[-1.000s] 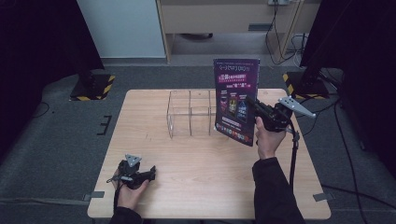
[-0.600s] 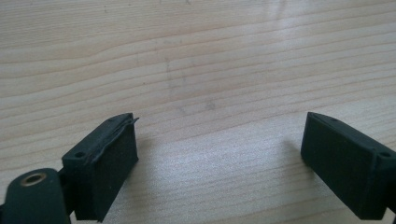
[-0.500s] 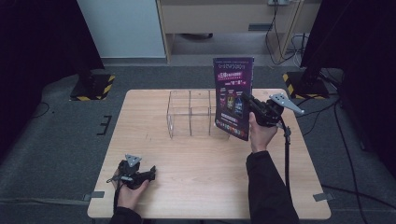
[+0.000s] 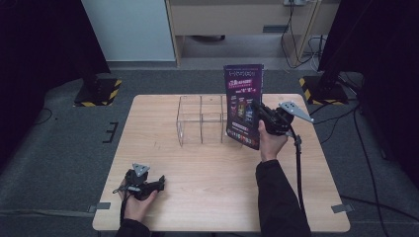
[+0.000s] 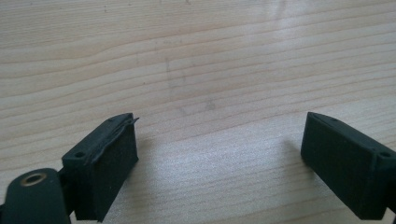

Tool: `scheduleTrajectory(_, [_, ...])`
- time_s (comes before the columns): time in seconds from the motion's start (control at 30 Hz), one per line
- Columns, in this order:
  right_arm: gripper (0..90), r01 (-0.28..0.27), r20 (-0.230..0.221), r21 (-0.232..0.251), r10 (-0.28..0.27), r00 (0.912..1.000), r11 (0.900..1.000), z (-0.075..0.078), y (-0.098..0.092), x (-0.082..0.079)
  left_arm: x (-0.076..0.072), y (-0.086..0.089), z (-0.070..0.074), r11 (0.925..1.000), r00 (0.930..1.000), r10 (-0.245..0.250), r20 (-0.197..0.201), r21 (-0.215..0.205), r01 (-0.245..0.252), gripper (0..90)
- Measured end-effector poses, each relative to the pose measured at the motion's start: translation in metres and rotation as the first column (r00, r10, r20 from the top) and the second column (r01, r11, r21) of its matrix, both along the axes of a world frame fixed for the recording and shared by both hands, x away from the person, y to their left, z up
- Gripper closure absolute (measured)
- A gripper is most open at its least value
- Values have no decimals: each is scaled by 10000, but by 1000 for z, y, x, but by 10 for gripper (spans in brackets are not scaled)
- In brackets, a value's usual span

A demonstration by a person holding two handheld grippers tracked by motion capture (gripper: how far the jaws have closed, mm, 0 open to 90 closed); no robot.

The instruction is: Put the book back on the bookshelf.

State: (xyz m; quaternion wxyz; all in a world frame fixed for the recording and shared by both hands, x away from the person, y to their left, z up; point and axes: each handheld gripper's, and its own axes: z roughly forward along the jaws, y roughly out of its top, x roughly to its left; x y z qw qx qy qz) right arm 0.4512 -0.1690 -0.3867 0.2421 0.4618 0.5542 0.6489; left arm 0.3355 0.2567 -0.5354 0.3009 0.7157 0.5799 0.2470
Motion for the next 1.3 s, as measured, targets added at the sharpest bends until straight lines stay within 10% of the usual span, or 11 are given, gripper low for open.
scheduleTrajectory(1.3, [842, 727, 421, -577, -703, 9966, 9957, -31, 26, 1, 0, 0, 0, 10000, 10000, 1, 3, 3, -1, 98])
